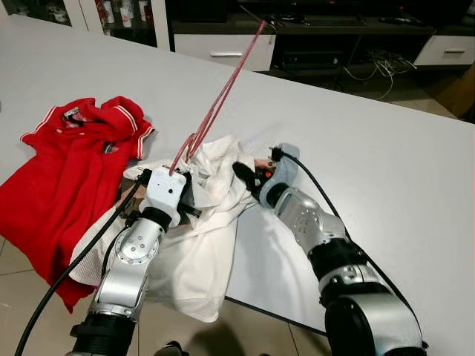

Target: Hang hanger

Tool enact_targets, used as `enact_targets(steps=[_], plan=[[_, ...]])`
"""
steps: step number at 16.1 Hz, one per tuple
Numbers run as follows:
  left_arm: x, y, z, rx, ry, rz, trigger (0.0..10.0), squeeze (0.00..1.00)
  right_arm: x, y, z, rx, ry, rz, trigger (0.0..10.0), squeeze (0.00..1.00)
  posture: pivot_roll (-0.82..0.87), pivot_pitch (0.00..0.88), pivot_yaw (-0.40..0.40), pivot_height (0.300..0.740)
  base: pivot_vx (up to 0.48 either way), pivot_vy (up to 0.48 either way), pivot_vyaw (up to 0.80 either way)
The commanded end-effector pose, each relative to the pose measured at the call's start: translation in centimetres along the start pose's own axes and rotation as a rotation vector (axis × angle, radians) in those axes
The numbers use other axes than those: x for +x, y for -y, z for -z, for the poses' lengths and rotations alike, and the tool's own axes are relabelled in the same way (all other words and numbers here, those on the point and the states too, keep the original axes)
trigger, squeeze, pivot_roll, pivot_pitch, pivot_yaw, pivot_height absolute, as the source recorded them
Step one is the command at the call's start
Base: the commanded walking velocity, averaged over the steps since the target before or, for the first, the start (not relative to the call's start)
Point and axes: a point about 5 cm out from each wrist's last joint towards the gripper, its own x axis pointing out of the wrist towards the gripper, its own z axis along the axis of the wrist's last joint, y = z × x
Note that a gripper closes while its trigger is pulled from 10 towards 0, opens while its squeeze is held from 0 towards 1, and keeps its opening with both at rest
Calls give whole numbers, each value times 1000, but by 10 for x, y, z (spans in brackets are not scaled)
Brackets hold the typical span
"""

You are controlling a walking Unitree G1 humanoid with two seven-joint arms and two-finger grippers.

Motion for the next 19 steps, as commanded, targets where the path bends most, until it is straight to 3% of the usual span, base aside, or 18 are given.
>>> enact_targets(steps=[1,4,19], plan=[[-7,11,22,-27,-111,34,0,0,1,2,-3,6,20,32,10000,0,121,124,-104,740,0,0,0],[-6,9,21,-25,-107,33,0,0,-5,18,-13,25,75,99,10000,0,121,119,-102,740,0,0,0],[-6,9,21,-25,-107,33,0,0,-5,18,-13,25,75,99,10000,0,121,119,-102,740,0,0,0]])
